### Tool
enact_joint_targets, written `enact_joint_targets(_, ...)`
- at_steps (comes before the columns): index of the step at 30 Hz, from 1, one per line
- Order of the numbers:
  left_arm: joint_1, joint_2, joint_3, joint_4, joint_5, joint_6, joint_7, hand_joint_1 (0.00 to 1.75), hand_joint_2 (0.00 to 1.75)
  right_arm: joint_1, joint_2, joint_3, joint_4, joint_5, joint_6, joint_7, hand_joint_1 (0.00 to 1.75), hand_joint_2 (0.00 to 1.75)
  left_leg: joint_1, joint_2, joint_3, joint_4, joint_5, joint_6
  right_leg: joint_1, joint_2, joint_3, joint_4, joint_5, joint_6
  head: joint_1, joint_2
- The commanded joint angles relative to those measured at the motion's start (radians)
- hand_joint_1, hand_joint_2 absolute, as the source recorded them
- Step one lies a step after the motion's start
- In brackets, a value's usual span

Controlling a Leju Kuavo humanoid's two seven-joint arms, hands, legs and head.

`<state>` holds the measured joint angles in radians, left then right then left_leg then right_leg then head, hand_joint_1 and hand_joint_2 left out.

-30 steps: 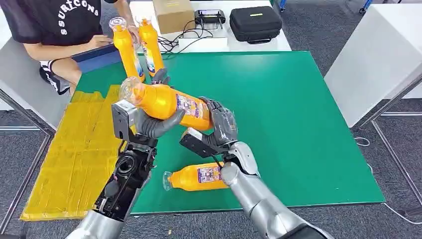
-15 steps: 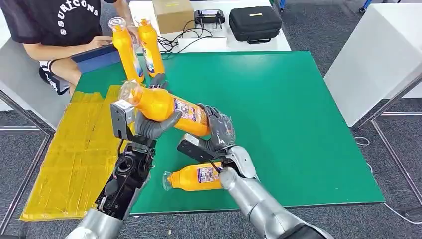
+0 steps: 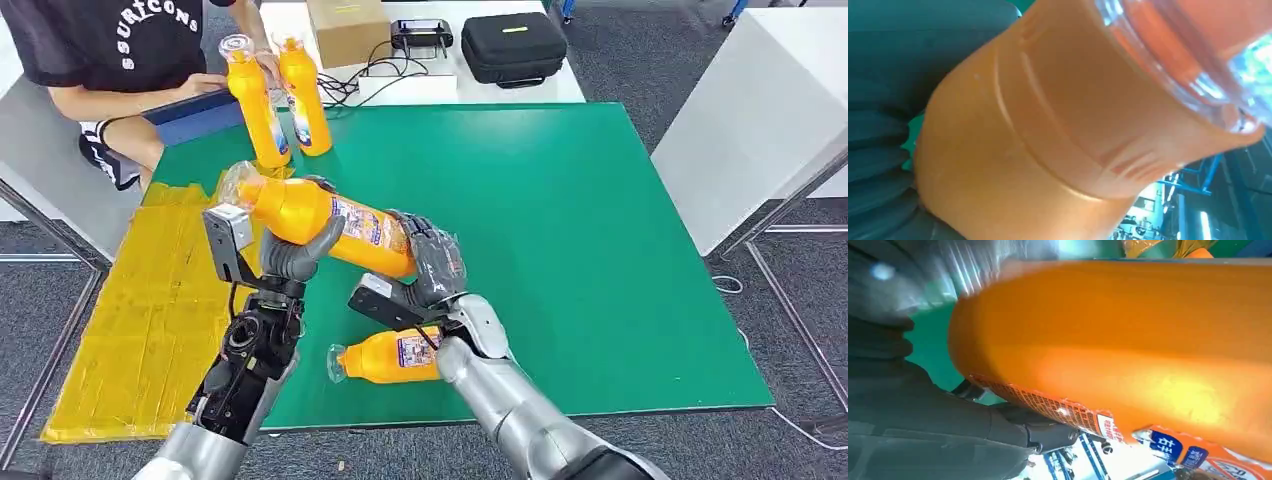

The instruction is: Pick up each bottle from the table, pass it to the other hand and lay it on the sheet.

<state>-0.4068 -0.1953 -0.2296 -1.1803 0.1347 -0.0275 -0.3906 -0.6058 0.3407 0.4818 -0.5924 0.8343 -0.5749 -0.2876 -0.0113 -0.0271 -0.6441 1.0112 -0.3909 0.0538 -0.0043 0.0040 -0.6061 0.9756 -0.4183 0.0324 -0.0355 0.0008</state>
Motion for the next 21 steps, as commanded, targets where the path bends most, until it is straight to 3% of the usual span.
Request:
enact_joint_targets(1,-0.081,0.004,0.017,0.075,0.008,0.023,0.001,1.75,1.75,-0.017,-0.011,0.056,0.037,-0.025,-0.005,-0.057,1.75,1.75,0.001,0.000,0.003,0.000,-0.001,-0.002,0.001,-0.001,0.003,-0.001,-0.001,-0.001,0.000,0.000)
enact_joint_targets(3,-0.076,0.011,0.025,0.053,0.006,0.040,-0.001,1.75,1.75,-0.013,-0.013,0.053,-0.002,-0.062,0.009,-0.082,1.73,1.75,0.001,0.000,0.003,0.000,-0.001,-0.003,0.001,-0.001,0.003,0.000,-0.001,-0.001,0.000,0.000)
enact_joint_targets(4,-0.073,0.013,0.029,0.043,0.003,0.047,-0.002,1.75,1.75,-0.009,-0.017,0.052,-0.026,-0.074,0.003,-0.091,0.24,1.75,0.001,0.001,0.005,0.001,-0.002,-0.003,0.001,-0.001,0.005,0.000,-0.002,-0.001,0.000,0.000)
enact_joint_targets(5,-0.071,0.015,0.032,0.034,-0.001,0.056,-0.003,1.75,1.75,-0.004,-0.021,0.055,-0.050,-0.086,-0.002,-0.100,0.00,1.75,0.001,0.001,0.003,0.000,-0.001,-0.003,0.001,0.000,0.003,0.000,-0.001,-0.001,0.000,0.000)
enact_joint_targets(8,-0.061,0.017,0.049,0.000,-0.102,0.203,-0.039,1.75,1.75,0.041,-0.057,0.079,-0.220,-0.140,0.010,-0.112,0.00,1.75,0.001,0.001,0.002,0.000,-0.001,-0.002,0.001,0.000,0.002,0.000,-0.001,0.000,0.000,0.000)
enact_joint_targets(9,-0.058,0.017,0.054,-0.013,-0.145,0.258,-0.051,1.75,1.75,0.066,-0.074,0.089,-0.294,-0.144,0.018,-0.102,0.00,0.00,0.001,0.002,0.002,0.001,-0.002,-0.003,0.001,0.000,0.003,0.000,-0.002,-0.001,0.001,0.000)
enact_joint_targets(10,-0.050,0.008,0.067,-0.035,-0.216,0.366,-0.079,1.75,1.75,0.093,-0.088,0.095,-0.364,-0.155,0.013,-0.109,0.00,0.00,0.001,0.003,0.006,0.001,-0.004,-0.004,0.001,0.000,0.006,0.001,-0.004,-0.001,0.000,0.000)
enact_joint_targets(14,0.004,0.022,0.090,-0.159,-0.367,0.573,-0.123,1.75,1.75,0.193,-0.163,0.129,-0.629,-0.201,0.034,-0.096,0.00,0.00,0.001,0.000,0.002,0.000,-0.001,-0.002,0.001,-0.002,0.003,-0.001,-0.002,0.000,0.001,0.000)
enact_joint_targets(15,0.012,0.021,0.107,-0.176,-0.538,0.726,-0.146,1.75,1.75,0.215,-0.181,0.134,-0.687,-0.201,0.034,-0.093,0.00,0.00,0.001,0.000,0.005,0.000,-0.003,-0.003,0.001,-0.002,0.006,-0.001,-0.003,0.000,0.000,0.000)
enact_joint_targets(17,0.029,0.007,0.146,-0.221,-0.643,0.726,-0.141,1.75,1.75,0.239,-0.200,0.138,-0.749,-0.198,0.036,-0.078,0.00,0.00,0.001,0.002,0.006,0.000,-0.004,-0.003,0.001,-0.001,0.007,-0.001,-0.003,0.000,0.000,0.000)
enact_joint_targets(19,0.053,-0.094,0.313,-0.302,-1.019,0.726,-0.163,1.75,1.75,0.278,-0.242,0.145,-0.853,-0.180,0.026,-0.058,0.00,0.00,0.001,0.000,0.003,0.001,-0.003,-0.002,0.001,-0.002,0.004,-0.001,-0.003,0.000,0.001,0.000)
enact_joint_targets(21,0.061,-0.113,0.375,-0.337,-1.265,0.726,-0.119,1.75,1.75,0.297,-0.272,0.149,-0.894,-0.176,0.033,-0.040,0.00,0.00,0.001,0.001,0.003,0.002,-0.004,-0.003,0.001,-0.001,0.005,0.000,-0.004,0.000,0.000,0.000)
